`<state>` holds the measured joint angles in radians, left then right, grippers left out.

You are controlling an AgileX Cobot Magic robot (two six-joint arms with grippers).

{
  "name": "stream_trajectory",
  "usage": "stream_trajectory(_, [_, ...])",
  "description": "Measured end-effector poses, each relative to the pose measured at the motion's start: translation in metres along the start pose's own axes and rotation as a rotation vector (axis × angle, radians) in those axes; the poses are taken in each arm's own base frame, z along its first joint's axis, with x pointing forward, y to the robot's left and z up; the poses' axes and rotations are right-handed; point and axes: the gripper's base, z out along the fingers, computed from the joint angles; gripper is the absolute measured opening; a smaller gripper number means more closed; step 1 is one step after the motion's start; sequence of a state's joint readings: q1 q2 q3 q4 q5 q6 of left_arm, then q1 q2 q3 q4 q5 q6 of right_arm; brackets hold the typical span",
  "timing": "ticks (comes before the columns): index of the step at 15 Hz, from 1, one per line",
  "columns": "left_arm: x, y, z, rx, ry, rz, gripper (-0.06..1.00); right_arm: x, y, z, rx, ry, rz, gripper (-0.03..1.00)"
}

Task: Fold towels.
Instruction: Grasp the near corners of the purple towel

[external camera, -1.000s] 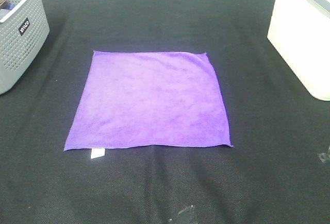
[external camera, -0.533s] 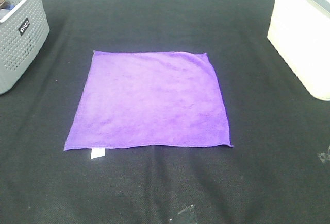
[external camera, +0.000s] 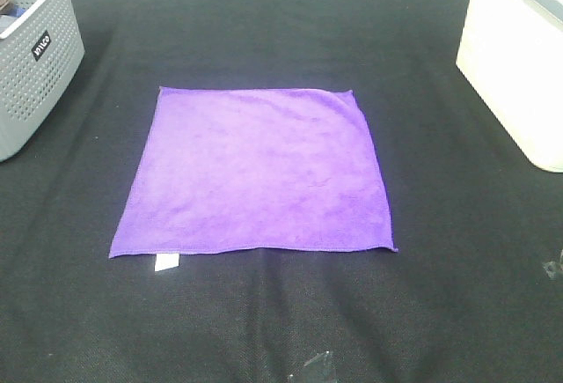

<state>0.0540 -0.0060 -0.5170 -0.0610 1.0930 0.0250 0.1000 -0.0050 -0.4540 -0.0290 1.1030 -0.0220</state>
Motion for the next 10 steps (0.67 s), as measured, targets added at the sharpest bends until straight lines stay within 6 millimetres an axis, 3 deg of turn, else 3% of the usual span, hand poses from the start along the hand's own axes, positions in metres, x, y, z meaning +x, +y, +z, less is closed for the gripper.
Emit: stream_trajectory(10, [0.0, 0.0, 0.0, 0.0, 0.0, 0.0, 0.99, 0.0, 0.0, 0.0, 0.0, 0.0, 0.008, 0.96])
